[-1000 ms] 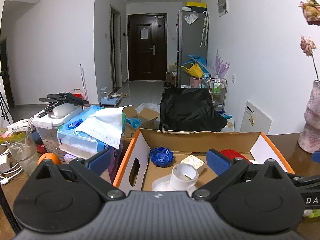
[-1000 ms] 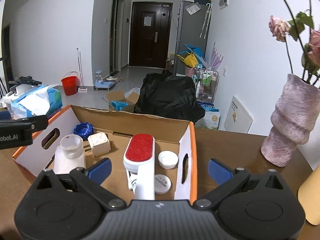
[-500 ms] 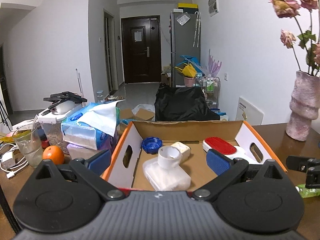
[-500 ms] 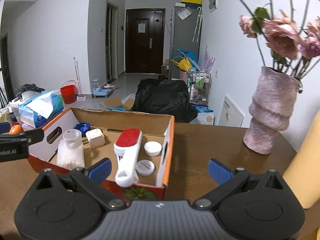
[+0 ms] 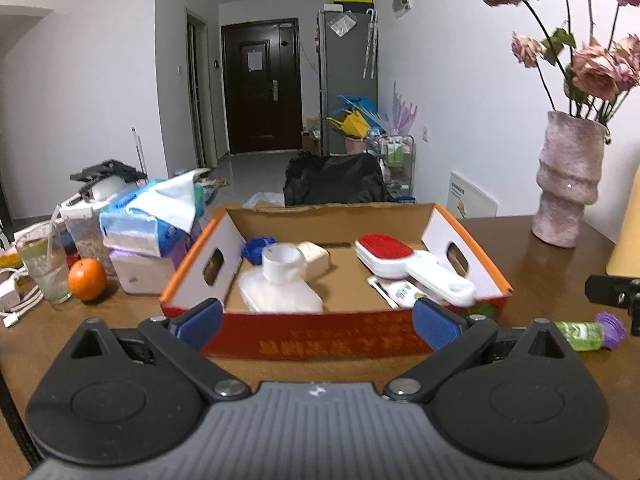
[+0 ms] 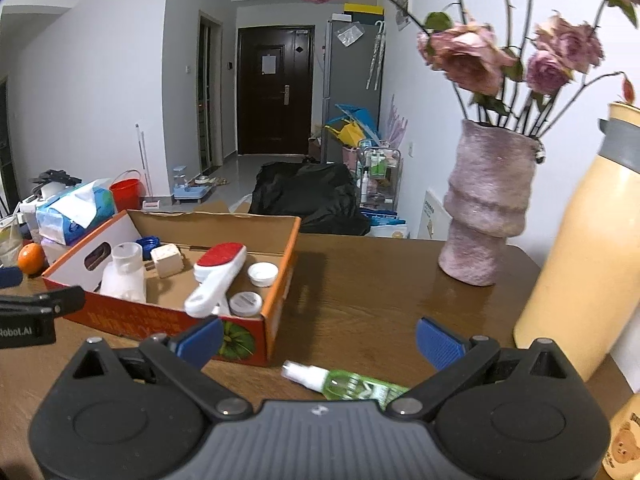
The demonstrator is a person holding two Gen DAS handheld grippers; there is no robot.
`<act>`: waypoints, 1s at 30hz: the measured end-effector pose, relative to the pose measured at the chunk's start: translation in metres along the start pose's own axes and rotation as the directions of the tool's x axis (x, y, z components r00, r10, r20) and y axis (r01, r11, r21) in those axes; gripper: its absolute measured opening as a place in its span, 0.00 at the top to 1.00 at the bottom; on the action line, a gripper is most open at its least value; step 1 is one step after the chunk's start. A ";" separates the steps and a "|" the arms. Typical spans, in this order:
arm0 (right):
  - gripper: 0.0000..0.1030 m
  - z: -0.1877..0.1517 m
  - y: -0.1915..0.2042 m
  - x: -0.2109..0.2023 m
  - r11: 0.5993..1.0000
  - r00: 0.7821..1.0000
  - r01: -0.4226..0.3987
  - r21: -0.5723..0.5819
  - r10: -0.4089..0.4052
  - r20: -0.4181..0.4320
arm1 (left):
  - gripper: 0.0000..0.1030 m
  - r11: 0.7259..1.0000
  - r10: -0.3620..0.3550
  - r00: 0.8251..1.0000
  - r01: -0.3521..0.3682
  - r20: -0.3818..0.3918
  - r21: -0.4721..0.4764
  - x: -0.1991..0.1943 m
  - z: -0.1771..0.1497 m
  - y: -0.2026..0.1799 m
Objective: Organize rigid objects
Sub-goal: 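Withdraw both open tools toward the green spray bottle and purple cap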
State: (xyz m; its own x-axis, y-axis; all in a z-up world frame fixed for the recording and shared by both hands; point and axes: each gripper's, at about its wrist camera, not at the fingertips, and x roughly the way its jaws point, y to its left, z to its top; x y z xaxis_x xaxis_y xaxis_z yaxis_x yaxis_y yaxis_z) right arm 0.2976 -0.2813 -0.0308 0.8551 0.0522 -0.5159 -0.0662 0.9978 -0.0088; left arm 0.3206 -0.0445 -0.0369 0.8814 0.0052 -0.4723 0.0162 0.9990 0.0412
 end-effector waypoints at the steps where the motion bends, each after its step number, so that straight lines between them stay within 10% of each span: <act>1: 0.00 -0.002 -0.004 -0.003 1.000 1.000 0.000 0.001 0.000 0.000 | 0.00 1.000 -0.009 1.000 0.009 -0.003 -0.001 -0.002 -0.002 -0.002; 30: 0.01 -0.076 -0.108 0.028 0.997 0.994 0.072 0.018 -0.070 -0.084 | 0.00 0.998 -0.065 0.991 0.067 -0.117 0.012 0.014 -0.044 -0.100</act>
State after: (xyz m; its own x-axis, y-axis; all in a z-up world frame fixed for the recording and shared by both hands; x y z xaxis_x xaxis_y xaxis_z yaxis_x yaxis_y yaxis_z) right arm 0.2899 -0.3906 -0.1091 0.8116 -0.0214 -0.5839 0.0046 0.9995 -0.0303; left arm 0.3105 -0.1423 -0.0865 0.8172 -0.0551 -0.5738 0.0810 0.9965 0.0196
